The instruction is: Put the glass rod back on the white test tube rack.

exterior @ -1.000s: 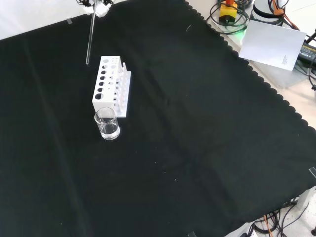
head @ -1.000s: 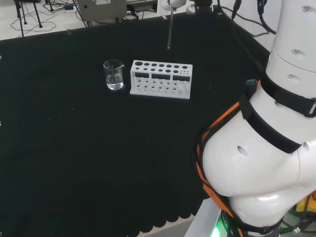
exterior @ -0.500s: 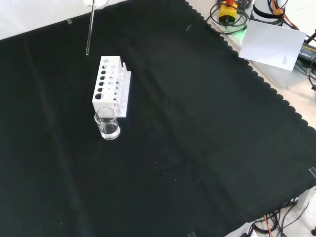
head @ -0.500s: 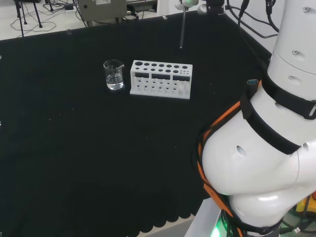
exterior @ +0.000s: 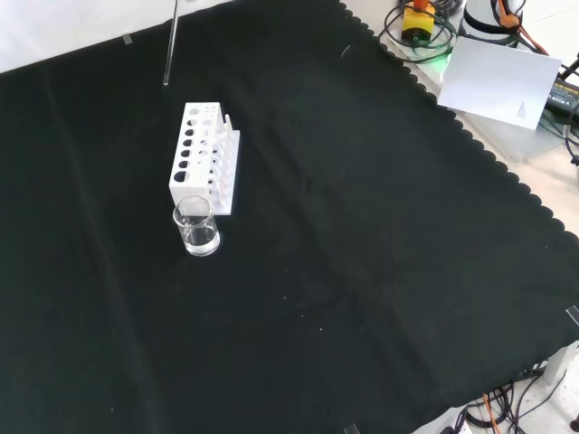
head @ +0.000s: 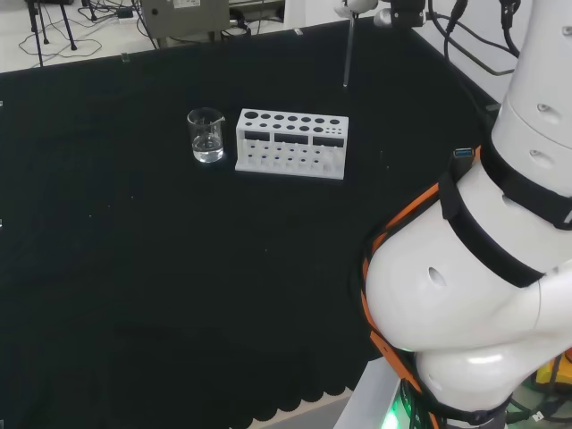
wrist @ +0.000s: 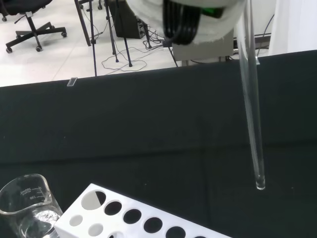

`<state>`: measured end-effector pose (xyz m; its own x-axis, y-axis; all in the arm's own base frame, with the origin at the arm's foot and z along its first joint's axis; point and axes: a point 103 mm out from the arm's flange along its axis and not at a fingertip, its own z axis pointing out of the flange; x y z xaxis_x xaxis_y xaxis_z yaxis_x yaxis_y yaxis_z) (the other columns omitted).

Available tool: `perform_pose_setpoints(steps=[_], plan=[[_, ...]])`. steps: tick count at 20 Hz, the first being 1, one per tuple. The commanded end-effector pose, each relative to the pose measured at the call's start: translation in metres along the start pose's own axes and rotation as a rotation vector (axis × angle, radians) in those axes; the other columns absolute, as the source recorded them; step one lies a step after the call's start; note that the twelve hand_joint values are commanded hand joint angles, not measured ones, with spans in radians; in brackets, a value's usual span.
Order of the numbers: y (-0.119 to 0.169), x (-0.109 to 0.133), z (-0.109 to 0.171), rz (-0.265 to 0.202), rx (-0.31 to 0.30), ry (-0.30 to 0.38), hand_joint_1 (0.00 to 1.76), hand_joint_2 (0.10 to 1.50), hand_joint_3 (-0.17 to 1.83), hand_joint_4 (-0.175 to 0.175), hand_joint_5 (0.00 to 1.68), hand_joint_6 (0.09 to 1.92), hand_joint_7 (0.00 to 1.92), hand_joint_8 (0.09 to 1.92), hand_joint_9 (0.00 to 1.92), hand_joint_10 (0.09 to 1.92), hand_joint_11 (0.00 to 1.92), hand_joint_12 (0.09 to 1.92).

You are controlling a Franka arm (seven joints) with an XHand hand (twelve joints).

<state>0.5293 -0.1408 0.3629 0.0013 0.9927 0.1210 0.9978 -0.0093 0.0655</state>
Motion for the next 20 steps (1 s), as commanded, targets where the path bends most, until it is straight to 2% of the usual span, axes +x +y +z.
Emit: perform_pose_setpoints(steps=[1,20], plan=[[-0.014,-0.001,-0.005,0.005,-0.011,0.003,1.3,0.88,0.36,-0.175,1.18,0.43,1.13,1.12,1.65,0.75,1.19,0.81],[-0.045,0.024,-0.009,-0.024,-0.009,0.006,1.3,0.89,0.35,-0.175,1.18,0.43,1.13,1.12,1.64,0.75,1.19,0.81]])
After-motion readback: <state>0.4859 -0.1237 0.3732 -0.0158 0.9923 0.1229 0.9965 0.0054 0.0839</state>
